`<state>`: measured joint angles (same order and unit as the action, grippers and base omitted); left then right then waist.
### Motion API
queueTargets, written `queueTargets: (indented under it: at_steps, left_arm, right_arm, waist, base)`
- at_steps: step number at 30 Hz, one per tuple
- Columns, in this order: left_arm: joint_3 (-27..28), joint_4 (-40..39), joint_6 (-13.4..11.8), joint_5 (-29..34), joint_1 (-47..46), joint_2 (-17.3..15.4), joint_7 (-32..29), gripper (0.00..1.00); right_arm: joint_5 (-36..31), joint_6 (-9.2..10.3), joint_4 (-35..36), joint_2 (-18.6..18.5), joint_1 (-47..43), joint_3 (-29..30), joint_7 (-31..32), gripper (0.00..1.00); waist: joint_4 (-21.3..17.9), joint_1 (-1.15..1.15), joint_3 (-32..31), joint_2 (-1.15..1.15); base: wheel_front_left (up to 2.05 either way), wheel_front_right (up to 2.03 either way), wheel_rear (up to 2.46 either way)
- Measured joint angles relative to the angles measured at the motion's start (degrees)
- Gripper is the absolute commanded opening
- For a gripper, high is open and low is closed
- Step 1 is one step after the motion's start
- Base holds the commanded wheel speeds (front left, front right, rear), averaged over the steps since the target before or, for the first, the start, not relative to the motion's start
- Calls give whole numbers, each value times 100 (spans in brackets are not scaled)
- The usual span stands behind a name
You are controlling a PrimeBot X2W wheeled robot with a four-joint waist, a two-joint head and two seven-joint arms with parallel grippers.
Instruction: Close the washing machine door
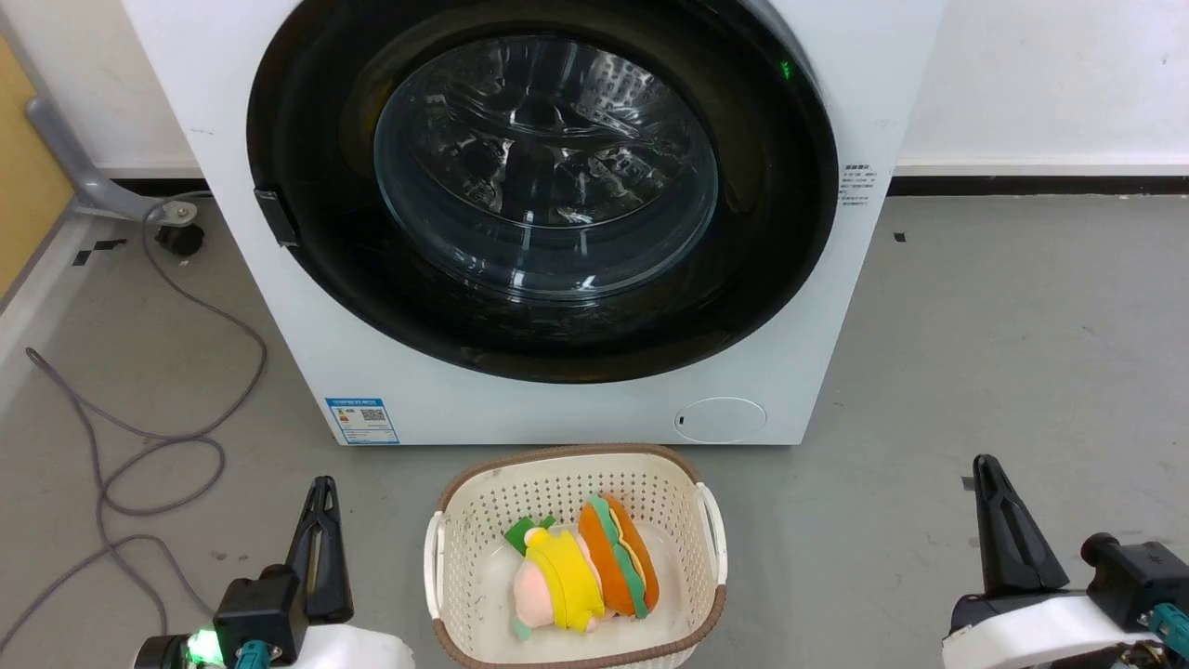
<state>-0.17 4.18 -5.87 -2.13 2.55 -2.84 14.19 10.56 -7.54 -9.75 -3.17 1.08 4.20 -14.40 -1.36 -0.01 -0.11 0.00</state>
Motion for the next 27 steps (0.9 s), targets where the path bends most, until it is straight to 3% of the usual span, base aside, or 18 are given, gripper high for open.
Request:
queueTargets:
  at_steps: [27]
  left_arm:
    - [2,-74,113,2,-8,0,-281,0]
  right_arm:
    - [-205,0,181,0,0,-89,315,0]
  waist:
    - [29,0,3,0]
  base:
    - [0,0,0]
